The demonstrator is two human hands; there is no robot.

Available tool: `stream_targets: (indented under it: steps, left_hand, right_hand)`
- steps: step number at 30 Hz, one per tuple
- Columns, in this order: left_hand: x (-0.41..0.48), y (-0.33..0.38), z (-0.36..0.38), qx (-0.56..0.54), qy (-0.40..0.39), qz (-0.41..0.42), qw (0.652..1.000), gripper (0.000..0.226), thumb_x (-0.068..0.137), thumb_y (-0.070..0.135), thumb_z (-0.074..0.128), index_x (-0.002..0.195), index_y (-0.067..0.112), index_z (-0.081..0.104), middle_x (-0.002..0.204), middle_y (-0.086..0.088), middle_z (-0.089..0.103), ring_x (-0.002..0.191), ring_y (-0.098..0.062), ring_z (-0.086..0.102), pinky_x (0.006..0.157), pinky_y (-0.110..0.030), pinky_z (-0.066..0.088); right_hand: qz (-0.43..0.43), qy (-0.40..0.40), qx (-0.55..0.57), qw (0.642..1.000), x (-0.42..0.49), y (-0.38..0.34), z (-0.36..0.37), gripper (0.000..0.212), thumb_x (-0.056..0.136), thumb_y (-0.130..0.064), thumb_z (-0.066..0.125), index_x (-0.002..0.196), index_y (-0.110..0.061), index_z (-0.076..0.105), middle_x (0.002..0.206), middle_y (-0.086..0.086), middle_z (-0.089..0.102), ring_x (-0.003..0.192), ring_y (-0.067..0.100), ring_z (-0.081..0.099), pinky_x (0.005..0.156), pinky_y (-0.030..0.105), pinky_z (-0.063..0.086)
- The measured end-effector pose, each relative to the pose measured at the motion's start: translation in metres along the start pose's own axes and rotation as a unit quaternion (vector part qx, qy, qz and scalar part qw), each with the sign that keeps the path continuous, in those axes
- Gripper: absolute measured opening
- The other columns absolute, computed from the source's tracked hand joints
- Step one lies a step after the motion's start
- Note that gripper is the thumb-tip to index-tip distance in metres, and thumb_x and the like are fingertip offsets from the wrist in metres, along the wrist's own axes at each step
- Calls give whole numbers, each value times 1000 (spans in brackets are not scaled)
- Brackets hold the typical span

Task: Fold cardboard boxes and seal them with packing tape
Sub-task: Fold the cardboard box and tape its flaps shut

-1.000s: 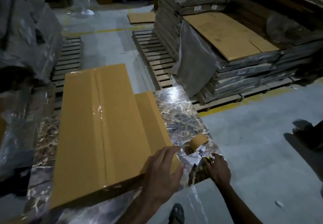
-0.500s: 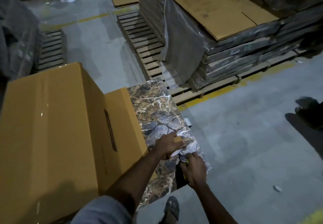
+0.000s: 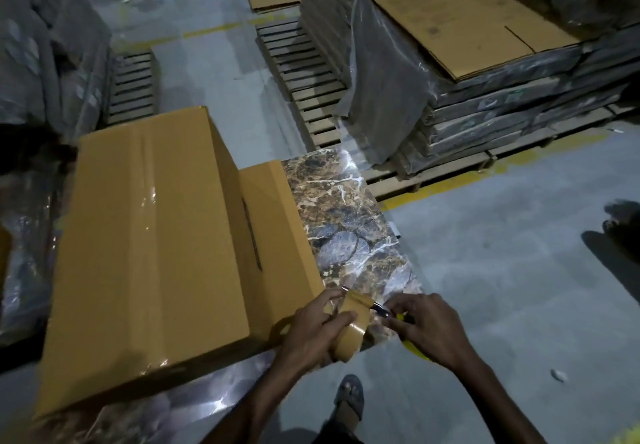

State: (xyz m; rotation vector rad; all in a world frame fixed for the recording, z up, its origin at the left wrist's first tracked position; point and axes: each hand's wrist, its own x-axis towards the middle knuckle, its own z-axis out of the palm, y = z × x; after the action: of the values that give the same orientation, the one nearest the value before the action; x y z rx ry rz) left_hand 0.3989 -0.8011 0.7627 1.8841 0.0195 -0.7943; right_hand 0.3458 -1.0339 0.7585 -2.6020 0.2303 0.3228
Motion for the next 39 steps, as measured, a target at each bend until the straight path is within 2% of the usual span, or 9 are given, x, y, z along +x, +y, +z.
stream_targets:
  steps: [8,11,16,18,21,27,32,36,39]
  left_hand:
    - [-118,-30,-60,-138,123,53,981,37,70,65,65,101,47,69,96,15,73,96,-21,69,86,-50,54]
    - [-162,-30,-92,-125,115,84,982,20,80,54,59,96,51,69,95,21,72,93,-7,68,91,-44,54]
    - [-220,-63,-150,-89,120,60,987,10,98,44,61,97,41,71,90,15,70,83,-15,69,81,-51,59]
    - [-238,-75,-170,-80,120,44,989,10,98,41,62,96,40,72,89,12,73,81,-13,69,77,-47,59]
    - [-256,-88,-191,-127,124,1,984,8,94,38,69,93,34,75,88,6,76,85,-18,71,73,-37,56]
    - [-275,-85,-206,-95,178,12,979,23,87,48,67,90,26,73,83,0,74,82,-25,73,76,-55,61]
    - [-271,-83,-205,-138,201,11,970,15,96,28,70,84,19,72,70,4,71,61,-7,68,53,-22,52]
    - [-269,-96,-191,-162,216,13,963,20,92,31,73,74,22,71,71,4,70,71,-18,64,71,-32,49]
    - [-272,-103,-188,-172,235,28,956,22,92,33,73,73,22,72,75,4,73,72,-18,65,71,-33,49]
  right_hand:
    - [-125,-14,-58,990,-92,-159,-50,13,89,-44,77,100,-51,75,70,-25,67,70,-3,60,55,14,37]
    - [-144,5,-105,984,-123,-207,-45,18,88,-47,76,104,-53,73,63,-27,60,62,-5,56,52,14,34]
    - [-150,88,-203,964,-166,-279,8,35,65,-35,94,90,-48,74,61,-15,68,51,9,63,41,19,22]
    - [-151,107,-212,959,-180,-296,33,38,62,-32,96,90,-47,75,60,-12,68,49,14,64,39,23,30]
    - [-149,128,-209,958,-194,-314,56,41,68,-34,93,102,-48,74,68,-11,73,55,19,68,40,28,44]
    - [-163,171,-241,941,-200,-338,81,37,73,-25,90,107,-34,76,77,-3,76,58,29,69,44,28,44]
    - [-216,202,-235,926,-191,-333,80,45,67,-13,92,109,-23,78,78,-1,76,54,26,65,43,25,40]
    - [-110,258,-215,935,-162,-313,54,24,87,-20,81,110,-21,77,64,2,69,41,15,31,50,13,12]
    - [-14,292,-118,949,-126,-269,40,11,93,-30,73,102,-26,79,76,8,75,59,30,58,54,24,26]
